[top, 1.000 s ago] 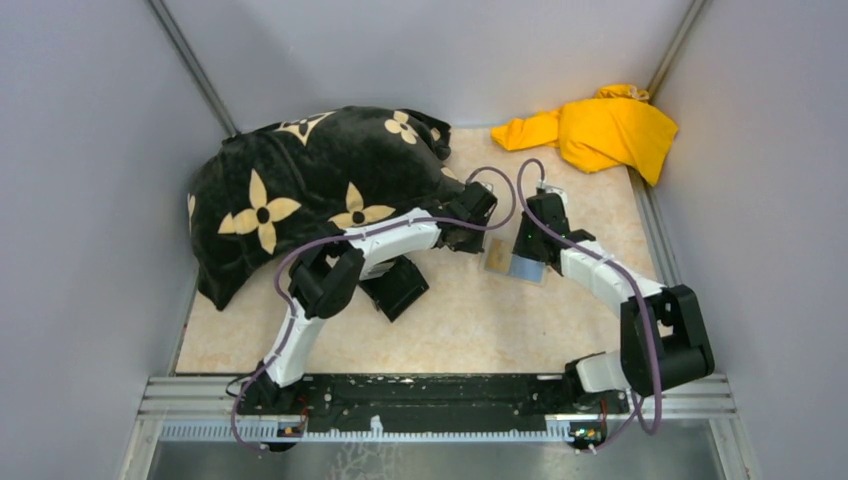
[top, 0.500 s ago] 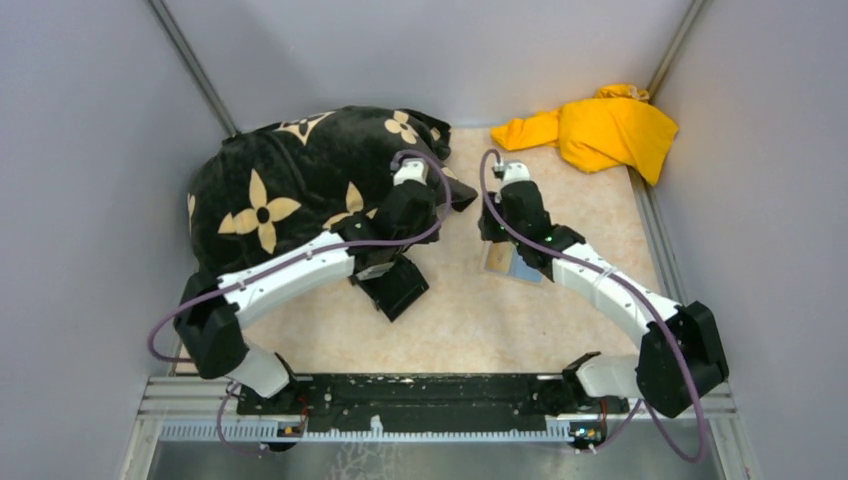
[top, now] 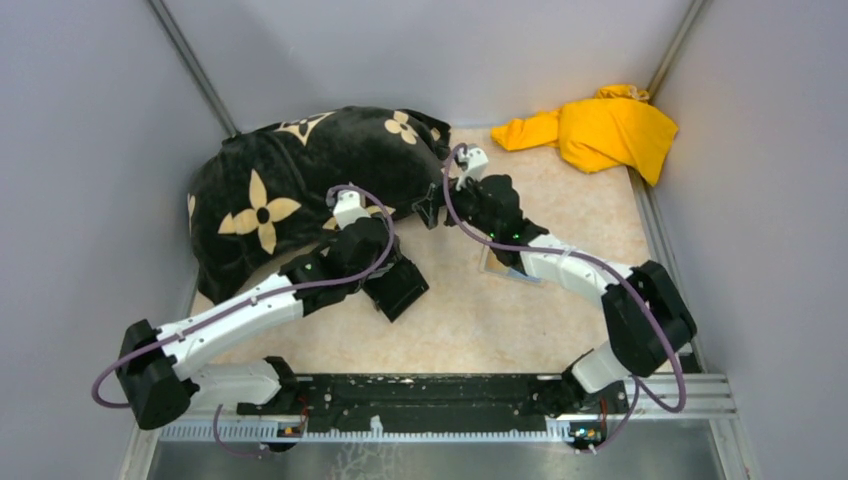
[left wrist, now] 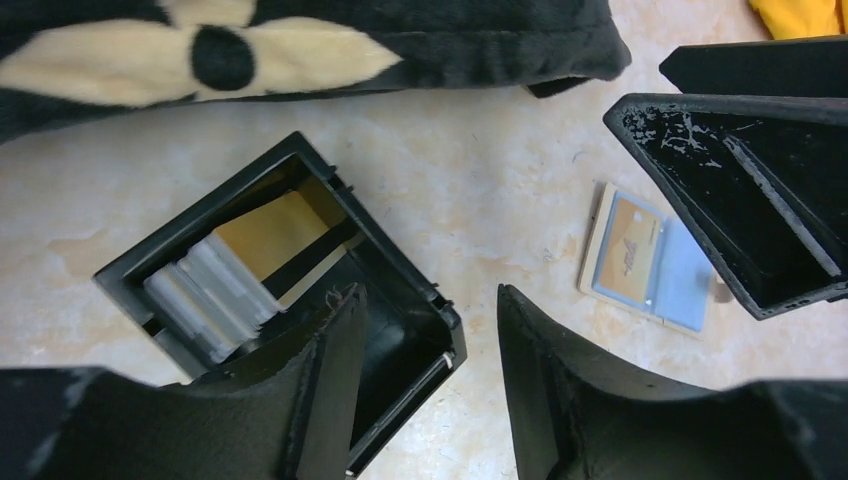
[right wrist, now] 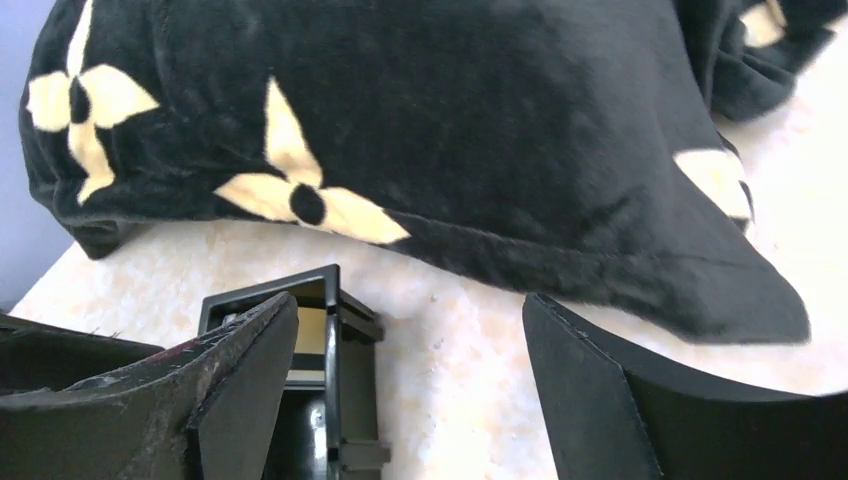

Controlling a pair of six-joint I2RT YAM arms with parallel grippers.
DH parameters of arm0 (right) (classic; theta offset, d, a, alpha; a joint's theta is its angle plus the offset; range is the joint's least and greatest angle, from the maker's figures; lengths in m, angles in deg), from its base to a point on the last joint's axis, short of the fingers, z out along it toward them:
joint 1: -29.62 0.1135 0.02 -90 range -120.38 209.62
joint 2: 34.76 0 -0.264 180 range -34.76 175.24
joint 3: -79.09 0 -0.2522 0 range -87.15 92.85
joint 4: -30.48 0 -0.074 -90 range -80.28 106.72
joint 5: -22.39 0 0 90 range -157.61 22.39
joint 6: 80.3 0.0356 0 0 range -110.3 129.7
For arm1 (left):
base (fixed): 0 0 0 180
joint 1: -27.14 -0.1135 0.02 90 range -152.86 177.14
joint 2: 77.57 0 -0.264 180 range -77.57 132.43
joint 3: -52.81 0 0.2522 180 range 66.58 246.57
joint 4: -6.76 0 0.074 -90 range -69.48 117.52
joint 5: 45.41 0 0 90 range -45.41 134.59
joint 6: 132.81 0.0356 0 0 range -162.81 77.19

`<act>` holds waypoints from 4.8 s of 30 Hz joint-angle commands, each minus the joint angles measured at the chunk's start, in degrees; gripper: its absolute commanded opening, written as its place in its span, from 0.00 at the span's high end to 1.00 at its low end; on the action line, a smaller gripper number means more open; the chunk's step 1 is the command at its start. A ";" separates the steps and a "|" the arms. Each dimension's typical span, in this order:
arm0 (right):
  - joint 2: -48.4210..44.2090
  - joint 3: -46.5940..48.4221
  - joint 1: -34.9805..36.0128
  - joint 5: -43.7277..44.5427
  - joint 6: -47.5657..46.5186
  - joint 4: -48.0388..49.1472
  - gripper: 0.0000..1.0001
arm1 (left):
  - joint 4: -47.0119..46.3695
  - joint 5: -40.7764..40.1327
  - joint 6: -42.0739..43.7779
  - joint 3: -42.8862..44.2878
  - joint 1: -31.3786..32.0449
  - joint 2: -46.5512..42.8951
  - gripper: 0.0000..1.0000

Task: Put the credit cards into the card holder
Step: Pick up the credit card from the storage box.

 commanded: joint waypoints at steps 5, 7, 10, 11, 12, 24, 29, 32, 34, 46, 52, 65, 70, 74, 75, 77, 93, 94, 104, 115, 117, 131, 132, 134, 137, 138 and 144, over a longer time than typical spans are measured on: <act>7.27 14.69 8.20 3.67 -7.70 -6.98 0.16 | 6.15 -6.38 -8.72 -4.88 0.31 -8.77 0.39; 9.77 18.78 9.97 4.17 -8.68 -11.84 0.20 | 7.80 -7.31 -10.78 -5.89 0.32 -10.66 0.38; 13.92 22.55 11.70 3.15 -8.71 -16.22 0.32 | 9.59 -8.23 -14.19 -8.07 0.32 -13.50 0.41; 15.09 23.65 12.20 3.06 -8.69 -17.48 0.34 | 9.94 -8.43 -15.17 -8.86 0.26 -14.31 0.42; 16.32 24.99 12.68 3.10 -8.57 -19.00 0.35 | 10.28 -8.67 -15.96 -9.62 0.32 -15.21 0.44; 28.54 38.70 17.03 2.77 -10.87 -34.99 0.40 | 13.96 -11.87 -22.36 -13.74 0.28 -21.81 0.45; 31.21 41.32 18.03 2.42 -10.95 -37.80 0.42 | 14.03 -12.45 -22.39 -14.02 0.30 -22.48 0.45; 32.03 41.80 18.22 2.14 -10.57 -38.78 0.44 | 13.96 -12.55 -22.38 -14.10 0.31 -22.21 0.45; 32.55 41.90 18.31 2.25 -10.42 -39.27 0.45 | 13.73 -12.72 -22.37 -14.29 0.33 -21.98 0.45; 35.01 43.51 18.33 -1.19 -9.06 -40.73 0.52 | 12.51 -13.12 -21.35 -14.23 0.27 -21.69 0.45; 37.41 46.68 18.33 -4.99 -7.14 -43.61 0.66 | 12.33 -13.29 -20.70 -13.95 0.32 -21.45 0.45; 35.15 46.81 18.83 -6.34 -4.68 -44.09 0.86 | 10.13 -12.60 -18.77 -13.46 0.29 -20.73 0.45; 34.40 48.15 19.55 -6.09 -4.69 -45.25 0.86 | 9.31 -12.76 -17.89 -12.74 0.32 -19.91 0.45; 34.06 48.50 20.00 -5.92 -4.58 -45.69 0.86 | 8.41 -12.23 -17.61 -12.74 0.28 -19.62 0.45; 34.04 48.61 20.11 -5.91 -4.57 -45.85 0.85 | 8.26 -12.15 -17.57 -12.70 0.30 -19.54 0.45; 34.05 48.49 20.25 -5.83 -4.45 -45.95 0.85 | 8.11 -12.11 -17.48 -12.70 0.28 -19.55 0.45; 34.49 48.26 20.26 -7.60 -3.42 -45.83 0.81 | 7.49 -11.84 -16.93 -12.48 0.28 -19.65 0.45; 34.53 48.27 20.26 -7.73 -3.43 -45.91 0.80 | 7.54 -11.87 -16.89 -12.44 0.25 -19.61 0.45; 34.40 47.53 20.28 -8.11 -3.00 -45.50 0.82 | 7.48 -11.71 -16.84 -12.46 0.27 -19.71 0.46; 33.03 48.01 20.30 -9.29 -2.56 -45.47 0.84 | 6.88 -11.62 -16.37 -11.93 0.26 -18.68 0.46; 32.72 47.80 20.26 -9.35 -2.56 -45.47 0.85 | 6.80 -11.41 -16.38 -11.95 0.32 -18.50 0.46; 30.79 46.57 20.31 -7.94 -2.46 -45.39 0.89 | 6.53 -10.93 -16.42 -11.83 0.32 -18.13 0.46; 30.71 46.41 20.28 -7.31 -2.58 -45.54 0.89 | 6.46 -10.86 -16.39 -11.81 0.27 -18.05 0.46; 30.43 46.11 20.34 -5.89 -2.79 -45.81 0.91 | 6.35 -10.91 -16.36 -11.82 0.32 -18.02 0.46; 29.47 45.11 20.54 -2.65 -3.19 -45.55 0.94 | 6.19 -11.02 -16.41 -11.90 0.31 -18.08 0.46; 29.14 44.91 20.57 -1.81 -3.37 -45.54 0.96 | 6.13 -11.15 -16.44 -11.98 0.31 -18.06 0.46; 27.39 43.02 20.87 3.72 -4.70 -44.86 1.00 | 5.87 -11.97 -16.42 -11.91 0.31 -17.68 0.46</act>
